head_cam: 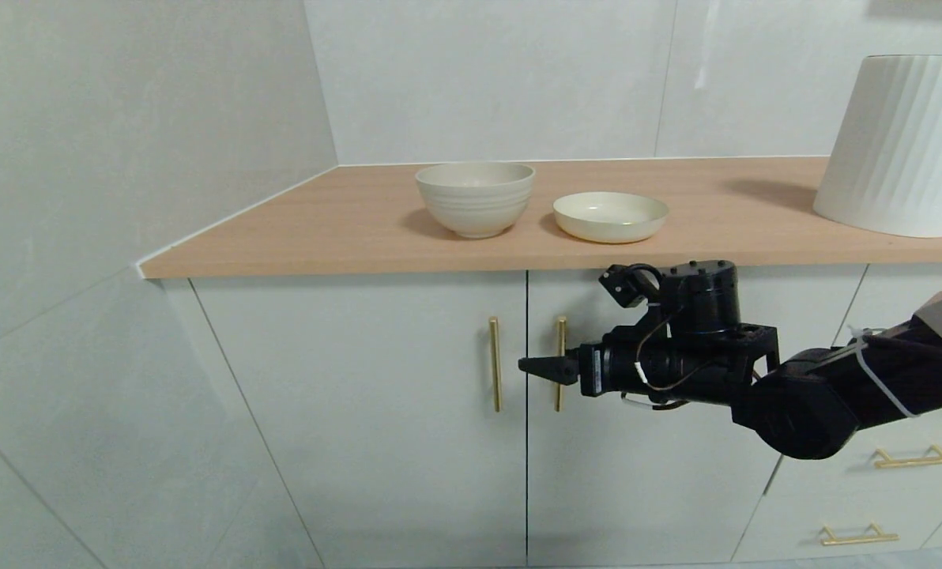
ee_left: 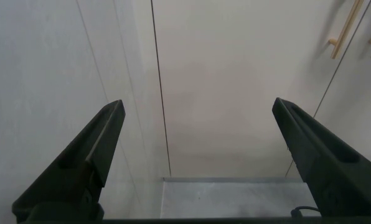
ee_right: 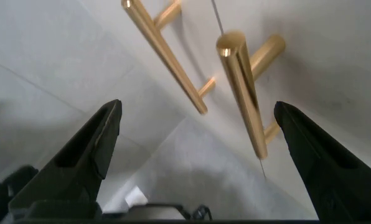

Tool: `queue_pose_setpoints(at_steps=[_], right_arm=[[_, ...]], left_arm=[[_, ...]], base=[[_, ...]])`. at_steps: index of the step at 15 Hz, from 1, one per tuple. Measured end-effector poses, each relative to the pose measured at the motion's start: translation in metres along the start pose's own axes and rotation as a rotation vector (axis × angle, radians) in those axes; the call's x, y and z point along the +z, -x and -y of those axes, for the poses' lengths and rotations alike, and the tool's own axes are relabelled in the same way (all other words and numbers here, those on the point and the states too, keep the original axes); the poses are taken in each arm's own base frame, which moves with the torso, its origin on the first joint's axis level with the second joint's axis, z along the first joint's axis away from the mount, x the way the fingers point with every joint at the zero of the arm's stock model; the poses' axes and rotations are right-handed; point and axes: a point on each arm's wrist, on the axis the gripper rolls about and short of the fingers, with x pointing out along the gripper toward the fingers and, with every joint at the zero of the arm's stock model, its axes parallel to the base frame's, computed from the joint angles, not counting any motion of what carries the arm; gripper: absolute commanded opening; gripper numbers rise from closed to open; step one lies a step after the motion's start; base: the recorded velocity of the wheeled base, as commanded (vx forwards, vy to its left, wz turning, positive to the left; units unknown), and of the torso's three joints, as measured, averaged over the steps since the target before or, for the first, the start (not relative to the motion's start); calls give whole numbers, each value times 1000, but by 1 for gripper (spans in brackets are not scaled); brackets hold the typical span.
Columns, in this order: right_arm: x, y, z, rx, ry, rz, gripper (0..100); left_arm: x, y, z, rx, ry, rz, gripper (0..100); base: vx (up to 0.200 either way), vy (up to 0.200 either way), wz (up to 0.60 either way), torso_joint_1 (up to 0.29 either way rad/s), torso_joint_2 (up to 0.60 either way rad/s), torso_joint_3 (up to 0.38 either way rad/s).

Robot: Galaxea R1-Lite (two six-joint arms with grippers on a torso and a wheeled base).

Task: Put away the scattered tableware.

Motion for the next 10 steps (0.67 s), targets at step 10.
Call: queue_pose_setpoints(at_steps=[10], right_arm=[[-13, -12, -11, 54, -37, 40, 100]], left_arm=[[0, 0, 0, 0, 0, 0, 100]], base=[[0, 0, 0, 0, 0, 0]])
